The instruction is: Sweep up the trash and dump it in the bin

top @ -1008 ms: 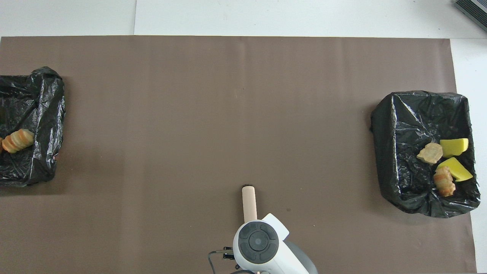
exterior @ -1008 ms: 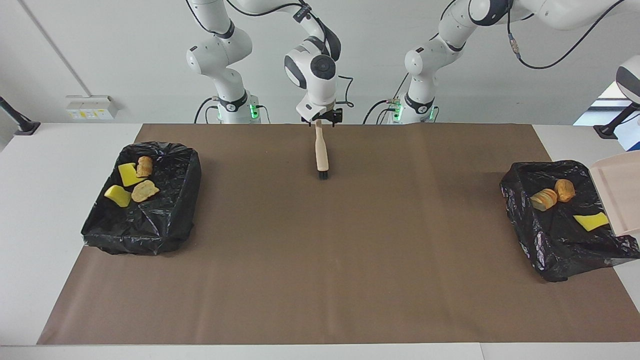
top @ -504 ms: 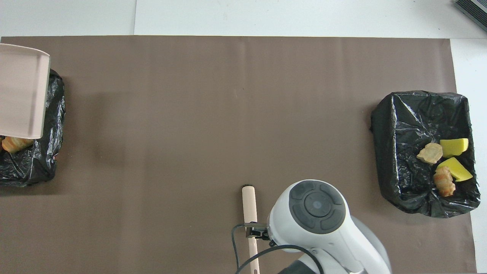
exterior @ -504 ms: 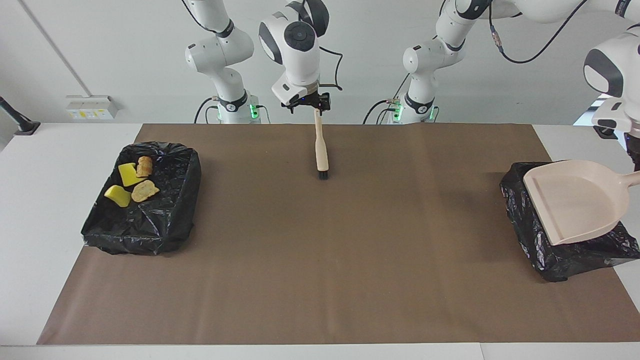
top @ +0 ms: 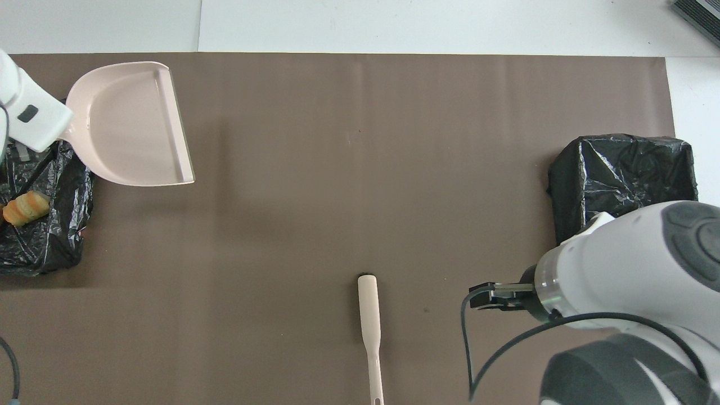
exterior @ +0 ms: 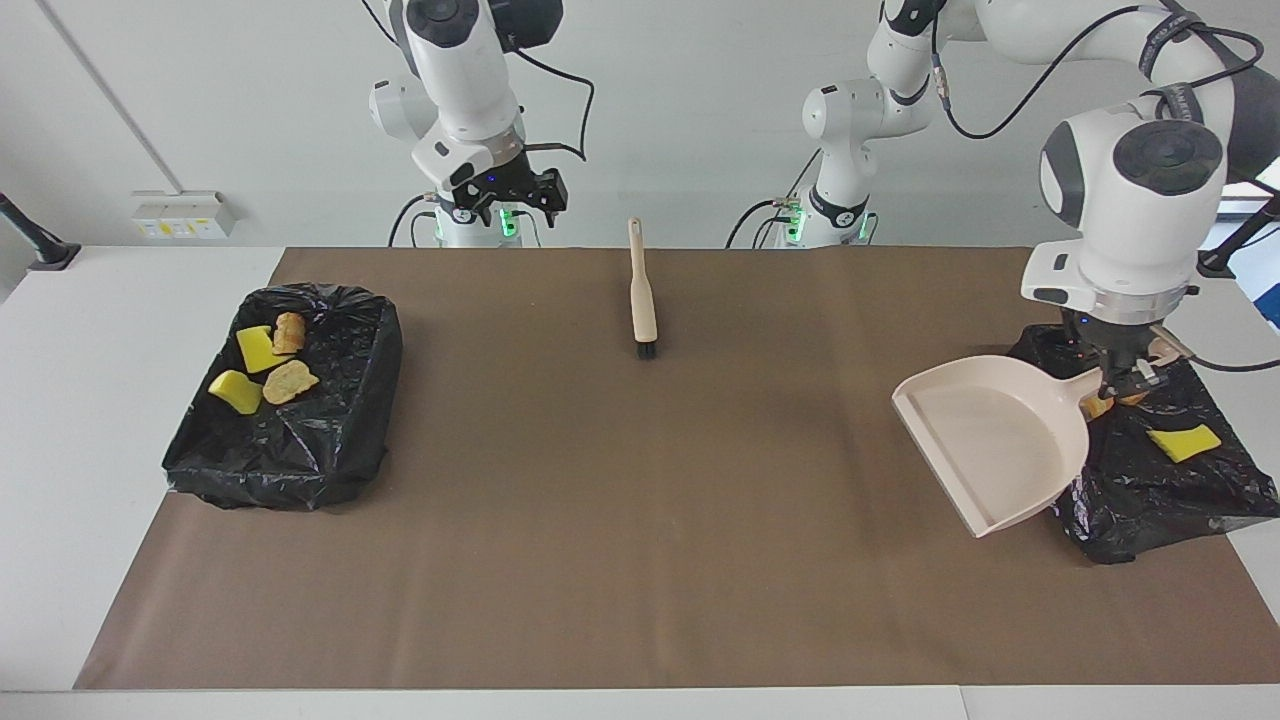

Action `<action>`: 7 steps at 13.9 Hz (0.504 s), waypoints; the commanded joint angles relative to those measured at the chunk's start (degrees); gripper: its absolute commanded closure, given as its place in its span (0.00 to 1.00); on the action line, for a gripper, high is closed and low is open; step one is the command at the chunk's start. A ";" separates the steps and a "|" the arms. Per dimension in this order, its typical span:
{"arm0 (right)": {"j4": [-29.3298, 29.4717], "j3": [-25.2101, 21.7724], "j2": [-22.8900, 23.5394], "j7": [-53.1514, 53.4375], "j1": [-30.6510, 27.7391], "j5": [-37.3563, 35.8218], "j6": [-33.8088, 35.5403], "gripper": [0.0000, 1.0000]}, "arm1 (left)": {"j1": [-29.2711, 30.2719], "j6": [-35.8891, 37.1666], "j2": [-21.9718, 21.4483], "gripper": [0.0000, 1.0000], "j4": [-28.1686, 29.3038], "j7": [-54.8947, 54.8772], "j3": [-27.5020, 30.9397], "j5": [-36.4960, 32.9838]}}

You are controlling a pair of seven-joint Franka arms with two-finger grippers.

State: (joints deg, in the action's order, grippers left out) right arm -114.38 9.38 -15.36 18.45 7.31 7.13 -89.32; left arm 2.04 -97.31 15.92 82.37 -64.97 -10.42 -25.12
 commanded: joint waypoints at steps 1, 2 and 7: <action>2.49 0.90 0.33 -5.51 -3.35 -3.70 1.34 0.00 | -5.97 1.08 -0.28 1.00 2.17 14.99 1.11 2.88; 2.84 0.90 0.33 -7.10 -4.49 -4.40 1.26 0.00 | -8.78 0.90 0.68 1.00 2.61 21.93 1.02 3.05; 6.87 0.90 1.47 -9.22 -7.66 -5.72 0.29 0.00 | -18.72 -0.77 5.08 1.00 2.27 55.32 1.11 15.59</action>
State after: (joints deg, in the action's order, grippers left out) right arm -110.35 9.40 -15.16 10.85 1.36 2.73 -89.19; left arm -13.78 -97.14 20.33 84.97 -19.85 -10.48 -14.02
